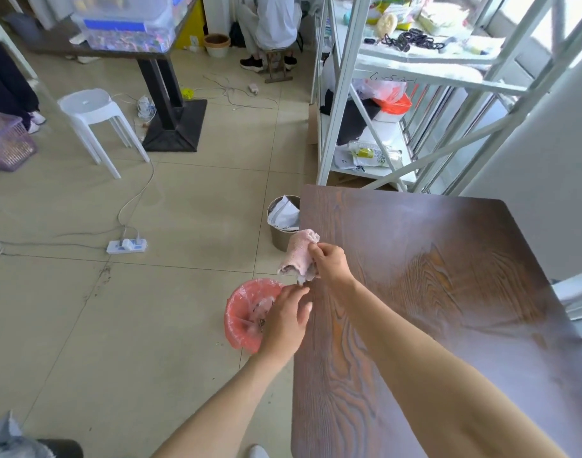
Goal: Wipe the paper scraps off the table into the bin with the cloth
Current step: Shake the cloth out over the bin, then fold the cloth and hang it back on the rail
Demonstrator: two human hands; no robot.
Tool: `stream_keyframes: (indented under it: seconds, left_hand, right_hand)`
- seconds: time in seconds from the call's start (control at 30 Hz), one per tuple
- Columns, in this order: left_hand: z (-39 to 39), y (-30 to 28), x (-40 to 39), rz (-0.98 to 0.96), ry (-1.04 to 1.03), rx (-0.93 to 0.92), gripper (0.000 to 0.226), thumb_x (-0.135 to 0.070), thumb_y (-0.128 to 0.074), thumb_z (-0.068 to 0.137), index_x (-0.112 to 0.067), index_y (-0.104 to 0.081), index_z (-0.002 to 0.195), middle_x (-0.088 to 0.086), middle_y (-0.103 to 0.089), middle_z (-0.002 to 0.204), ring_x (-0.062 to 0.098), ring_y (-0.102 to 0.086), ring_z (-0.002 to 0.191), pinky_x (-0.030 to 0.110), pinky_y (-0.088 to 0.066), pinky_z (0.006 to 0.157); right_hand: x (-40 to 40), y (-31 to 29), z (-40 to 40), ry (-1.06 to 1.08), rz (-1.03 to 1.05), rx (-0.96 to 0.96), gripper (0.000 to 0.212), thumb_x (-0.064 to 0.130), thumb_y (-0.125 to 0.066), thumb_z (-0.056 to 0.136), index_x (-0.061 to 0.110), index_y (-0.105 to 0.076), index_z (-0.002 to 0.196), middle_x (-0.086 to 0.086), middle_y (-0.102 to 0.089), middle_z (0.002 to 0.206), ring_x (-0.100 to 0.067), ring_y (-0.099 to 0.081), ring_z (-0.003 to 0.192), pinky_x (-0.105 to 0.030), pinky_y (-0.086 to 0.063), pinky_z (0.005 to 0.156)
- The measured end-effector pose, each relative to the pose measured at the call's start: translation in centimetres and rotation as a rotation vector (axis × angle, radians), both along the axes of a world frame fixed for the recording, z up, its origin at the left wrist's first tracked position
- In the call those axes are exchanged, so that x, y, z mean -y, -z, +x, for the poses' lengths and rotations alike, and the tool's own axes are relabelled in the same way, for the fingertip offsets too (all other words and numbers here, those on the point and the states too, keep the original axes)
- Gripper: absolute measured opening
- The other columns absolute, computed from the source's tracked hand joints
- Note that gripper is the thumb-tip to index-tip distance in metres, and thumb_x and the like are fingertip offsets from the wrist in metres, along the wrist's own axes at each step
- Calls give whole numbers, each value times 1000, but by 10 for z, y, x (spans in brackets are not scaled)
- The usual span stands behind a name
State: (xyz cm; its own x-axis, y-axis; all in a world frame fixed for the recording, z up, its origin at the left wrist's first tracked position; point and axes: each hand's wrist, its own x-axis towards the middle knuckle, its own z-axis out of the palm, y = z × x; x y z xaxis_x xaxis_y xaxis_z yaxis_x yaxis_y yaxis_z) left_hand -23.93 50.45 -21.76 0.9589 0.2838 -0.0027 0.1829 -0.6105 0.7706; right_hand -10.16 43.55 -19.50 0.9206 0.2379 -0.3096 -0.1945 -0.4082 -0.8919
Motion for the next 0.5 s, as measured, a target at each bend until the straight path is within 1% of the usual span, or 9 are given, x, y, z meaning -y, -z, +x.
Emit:
stream_keyframes:
  seconds: [0.03,0.1,0.17,0.2,0.23,0.33,0.37,0.43,0.5]
  left_hand:
    - [1,-3,-5,-51,-100,18,30,-17,-53,94,-12,-57,123,1,-59,124,17,-59,112,25,-45,96]
    - [7,-11,-12,-106,-296,18,26,-11,-51,93,-9,-58,119,3,-64,112,22,-62,105,24,-43,84]
    - [17,-25,-15,-172,-397,29,28,-9,-49,93,-8,-56,120,6,-64,115,23,-60,106,25,-41,86]
    - [23,-34,-13,-205,-387,54,28,-11,-48,94,-9,-56,120,6,-65,116,22,-61,106,26,-42,88]
    - [28,-44,-9,-243,-341,79,26,-14,-49,94,-10,-58,119,5,-66,115,19,-62,103,26,-44,89]
    - [40,-74,17,-405,-94,75,20,-25,-60,90,-16,-66,107,-2,-72,98,8,-66,88,20,-51,81]
    - [42,-82,29,-463,-9,49,21,-26,-64,88,-16,-67,106,-3,-73,94,6,-67,85,17,-53,78]
    - [45,-95,57,-553,98,20,26,-21,-68,85,-13,-66,110,-3,-72,90,3,-68,81,9,-52,70]
    - [48,-105,81,-603,119,20,27,-14,-66,87,-9,-64,113,-4,-70,88,-6,-68,75,4,-50,64]
  right_hand:
    - [7,-4,-3,19,-4,14,36,26,-51,95,7,-52,64,-2,-48,54,-18,-45,53,-31,-39,56]
    - [22,-12,-9,61,-37,42,38,31,-53,93,9,-55,62,2,-50,55,-13,-46,52,-25,-38,52]
    - [38,-22,-14,104,-67,81,41,34,-56,92,17,-51,55,8,-50,51,-3,-45,45,-15,-35,42]
    - [45,-27,-17,126,-73,102,43,36,-57,91,21,-48,51,12,-48,47,0,-45,39,-10,-31,37]
    - [53,-33,-19,144,-75,119,44,37,-59,90,24,-46,50,12,-46,41,1,-47,35,-9,-30,35]
    - [75,-50,-25,171,-76,115,46,46,-64,85,23,-45,49,11,-46,36,0,-45,34,-12,-30,38]
    - [83,-55,-27,194,-69,95,46,49,-66,82,22,-47,50,10,-47,38,-1,-45,36,-16,-31,41]
    - [102,-65,-30,259,-10,53,46,54,-70,76,18,-53,53,8,-54,39,-2,-52,37,-19,-38,44]
    - [125,-74,-33,296,82,-26,50,58,-69,73,16,-59,48,0,-60,39,-12,-62,41,-25,-48,47]
